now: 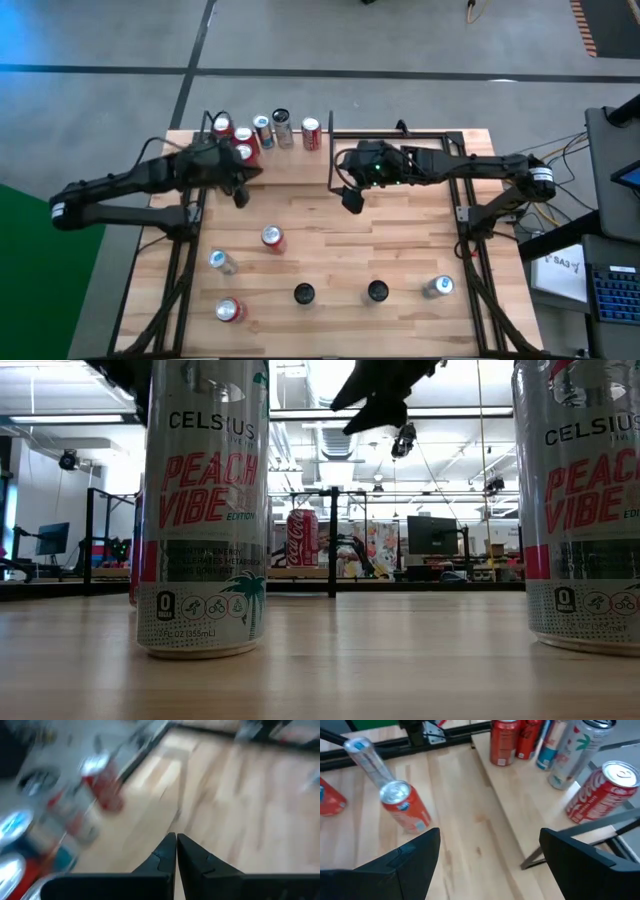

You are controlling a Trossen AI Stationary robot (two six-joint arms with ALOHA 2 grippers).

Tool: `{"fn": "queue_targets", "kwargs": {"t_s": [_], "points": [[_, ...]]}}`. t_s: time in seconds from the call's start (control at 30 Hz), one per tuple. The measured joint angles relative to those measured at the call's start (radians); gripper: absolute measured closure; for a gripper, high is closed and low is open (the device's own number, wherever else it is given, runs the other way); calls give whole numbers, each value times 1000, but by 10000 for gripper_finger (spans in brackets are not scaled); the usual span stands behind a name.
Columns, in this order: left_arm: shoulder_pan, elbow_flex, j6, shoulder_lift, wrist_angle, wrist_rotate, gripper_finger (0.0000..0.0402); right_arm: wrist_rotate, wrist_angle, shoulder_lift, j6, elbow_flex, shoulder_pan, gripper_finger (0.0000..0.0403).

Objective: Place canned beverage on shelf
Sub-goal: Put the right blue soda can on the shelf aligned with the other blue soda can

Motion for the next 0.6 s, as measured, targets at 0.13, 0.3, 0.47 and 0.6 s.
{"fn": "queue_targets", "kwargs": {"t_s": [0.13,0.3,0.47,0.6], "points": [[-98,-74,-9,-44,147,0,402,0,-4,0,37,11,29,74],[-162,-81,31,-44,191,-1,402,-80,-101,0,169,51,63,74],[-168,-60,46,-20,225,-2,402,-323,-319,0,434,83,87,74],[-168,-62,59,0,233,-3,402,-351,-536,0,624,85,139,74]]}}
